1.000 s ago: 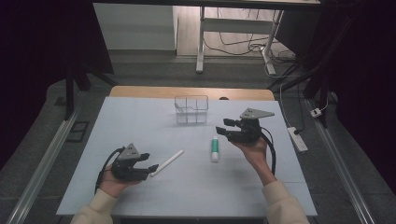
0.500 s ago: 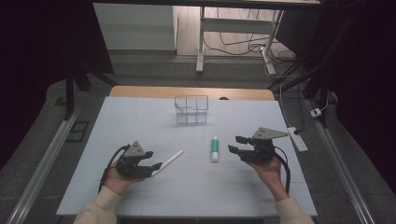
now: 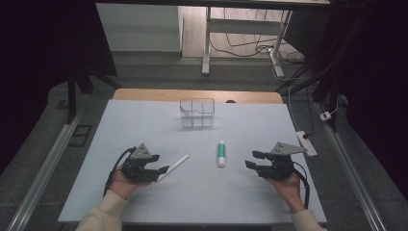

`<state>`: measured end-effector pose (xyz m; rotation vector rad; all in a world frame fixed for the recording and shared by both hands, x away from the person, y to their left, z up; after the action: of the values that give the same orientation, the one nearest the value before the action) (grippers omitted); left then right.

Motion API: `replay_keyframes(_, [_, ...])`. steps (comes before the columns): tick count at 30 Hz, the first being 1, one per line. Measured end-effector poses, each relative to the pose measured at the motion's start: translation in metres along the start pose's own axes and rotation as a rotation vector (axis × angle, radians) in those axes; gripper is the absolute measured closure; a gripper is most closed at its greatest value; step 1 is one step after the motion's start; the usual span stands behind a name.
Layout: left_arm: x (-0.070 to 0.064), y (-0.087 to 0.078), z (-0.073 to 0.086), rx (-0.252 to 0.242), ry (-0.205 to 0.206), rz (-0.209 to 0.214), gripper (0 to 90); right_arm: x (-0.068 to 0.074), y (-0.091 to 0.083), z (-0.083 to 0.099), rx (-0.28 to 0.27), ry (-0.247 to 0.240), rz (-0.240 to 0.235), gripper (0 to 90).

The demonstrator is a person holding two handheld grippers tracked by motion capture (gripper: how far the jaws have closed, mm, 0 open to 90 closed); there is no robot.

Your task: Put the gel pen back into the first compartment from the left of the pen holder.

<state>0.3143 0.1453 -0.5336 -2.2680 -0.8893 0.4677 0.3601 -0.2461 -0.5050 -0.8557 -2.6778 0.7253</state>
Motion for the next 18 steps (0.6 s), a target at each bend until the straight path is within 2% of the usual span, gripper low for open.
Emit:
replay_keyframes(8, [0.002, 0.003, -0.001, 0.035, 0.004, 0.011, 40.4, -0.004, -0.006, 0.01, 0.013, 0.011, 0.005, 44.4])
replay_keyframes(12, [0.004, 0.01, -0.011, 0.06, 0.007, 0.011, 40.3, -0.006, -0.008, 0.013, 0.028, 0.005, 0.015, 44.4])
replay_keyframes(15, [0.004, 0.016, -0.019, 0.096, 0.022, 0.033, 40.2, -0.007, -0.008, 0.015, 0.032, 0.003, 0.016, 44.4])
replay_keyframes(18, [0.003, 0.019, -0.025, 0.104, 0.022, 0.055, 40.1, -0.008, -0.008, 0.017, 0.04, 0.002, 0.025, 44.4])
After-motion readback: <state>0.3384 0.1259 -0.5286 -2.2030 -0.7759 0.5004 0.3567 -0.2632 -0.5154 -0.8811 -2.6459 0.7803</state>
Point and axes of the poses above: each handheld gripper's, and its own axes: y roughly forward along the jaws, z roughly out of its underside, x roughly to its left, the point moved 5 cm from there along y, roughly forward along the jaws, and after that the axes turned 1 degree about x, right-handed, at the moved point
